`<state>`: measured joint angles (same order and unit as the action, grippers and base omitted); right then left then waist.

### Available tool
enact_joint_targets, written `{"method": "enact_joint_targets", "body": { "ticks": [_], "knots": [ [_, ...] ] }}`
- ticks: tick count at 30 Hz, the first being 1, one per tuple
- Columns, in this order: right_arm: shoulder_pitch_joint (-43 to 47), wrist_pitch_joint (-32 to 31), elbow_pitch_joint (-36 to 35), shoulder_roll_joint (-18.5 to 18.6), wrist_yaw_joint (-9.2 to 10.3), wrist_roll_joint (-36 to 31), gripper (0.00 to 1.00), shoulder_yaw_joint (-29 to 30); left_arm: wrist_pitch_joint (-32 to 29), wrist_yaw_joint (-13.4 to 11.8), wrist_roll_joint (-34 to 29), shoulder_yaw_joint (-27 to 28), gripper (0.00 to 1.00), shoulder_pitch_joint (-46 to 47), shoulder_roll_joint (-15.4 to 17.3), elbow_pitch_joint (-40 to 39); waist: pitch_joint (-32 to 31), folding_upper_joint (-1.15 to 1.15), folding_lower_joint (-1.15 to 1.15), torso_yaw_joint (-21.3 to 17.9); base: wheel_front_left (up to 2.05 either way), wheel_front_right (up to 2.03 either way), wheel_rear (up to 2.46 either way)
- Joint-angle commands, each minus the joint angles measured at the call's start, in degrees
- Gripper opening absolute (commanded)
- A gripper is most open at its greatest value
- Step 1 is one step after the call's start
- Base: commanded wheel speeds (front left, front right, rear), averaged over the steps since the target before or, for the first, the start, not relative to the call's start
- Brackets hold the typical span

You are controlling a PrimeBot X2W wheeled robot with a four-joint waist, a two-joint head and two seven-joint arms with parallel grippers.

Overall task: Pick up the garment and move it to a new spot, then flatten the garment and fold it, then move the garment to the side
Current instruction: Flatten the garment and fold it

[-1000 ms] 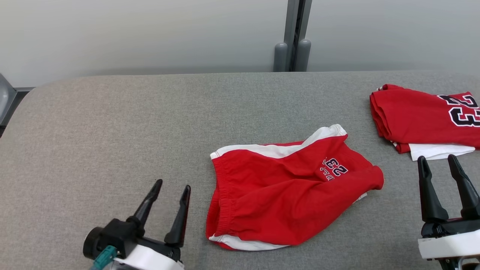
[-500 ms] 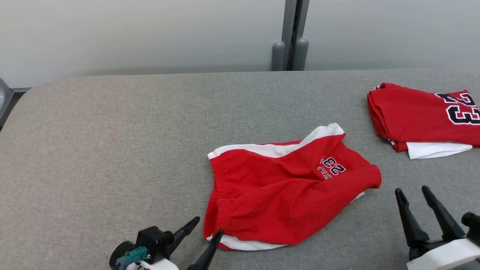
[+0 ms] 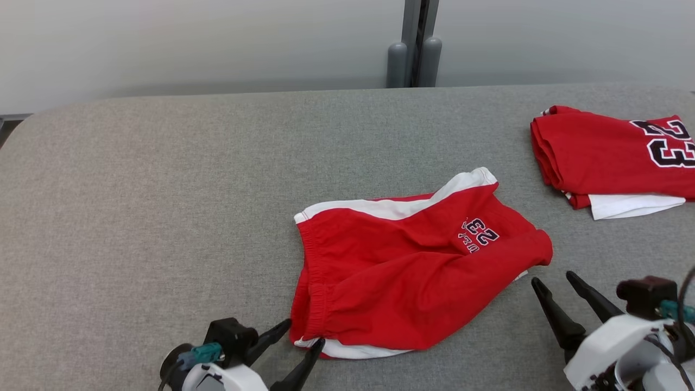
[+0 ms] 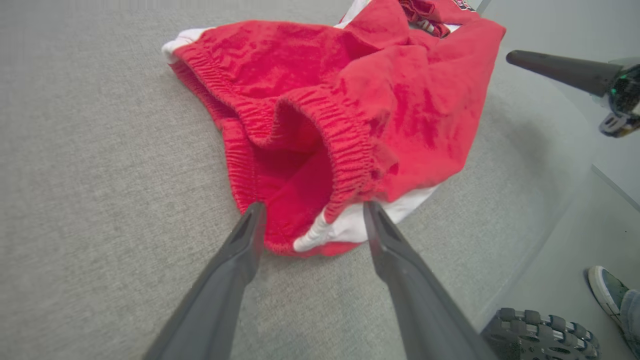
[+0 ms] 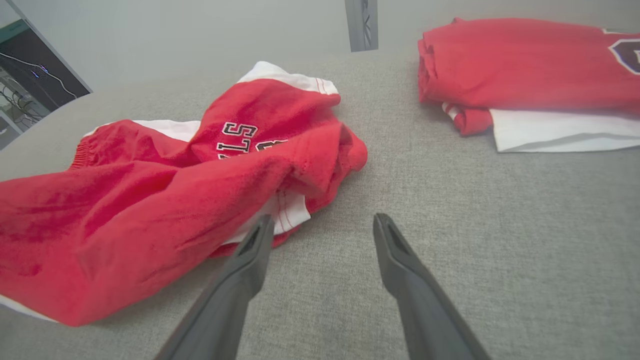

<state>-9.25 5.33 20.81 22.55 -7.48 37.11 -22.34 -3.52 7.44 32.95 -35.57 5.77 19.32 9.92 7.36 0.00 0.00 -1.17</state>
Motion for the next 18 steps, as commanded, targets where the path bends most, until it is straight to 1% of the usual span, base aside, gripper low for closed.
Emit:
{"method": "enact_joint_targets", "body": {
  "ticks": [1, 7, 15, 17, 18],
  "knots": [
    [-1.1, -0.3, 0.7, 0.3, -0.05, 0.8, 1.00, -0.6, 0.0, 0.1, -0.2, -0.1, 1.00, 0.8, 0.3, 0.0, 0.4, 0.00, 0.00, 0.2, 0.00, 0.00, 0.00],
    [-6.3, -2.3, 5.7, 0.2, -0.05, 4.4, 1.00, -5.7, -0.5, 0.1, -0.3, -1.7, 1.00, 3.1, 0.2, 0.3, 1.7, 0.00, 0.00, 1.2, 0.00, 0.00, 0.00],
    [-10.0, -0.5, 10.1, 0.9, -0.05, 7.4, 1.00, -9.4, -0.3, 0.1, 0.7, -3.5, 1.00, 4.6, 0.1, 1.1, 2.6, 0.00, 0.00, 2.3, 0.00, 0.00, 0.00],
    [-10.7, 0.1, 11.0, 1.1, -0.05, 8.0, 1.00, -10.1, -0.2, 0.1, 0.9, -3.8, 0.93, 4.9, 0.2, 1.3, 2.7, 0.00, 0.00, 2.4, 0.00, 0.00, 0.00],
    [-10.9, 0.3, 11.3, 1.2, -0.05, 8.1, 1.00, -10.6, -0.1, 0.1, 1.1, -3.9, 0.85, 5.1, 0.2, 1.4, 2.8, 0.00, 0.00, 2.4, 0.00, 0.00, 0.00]
  ]
}}
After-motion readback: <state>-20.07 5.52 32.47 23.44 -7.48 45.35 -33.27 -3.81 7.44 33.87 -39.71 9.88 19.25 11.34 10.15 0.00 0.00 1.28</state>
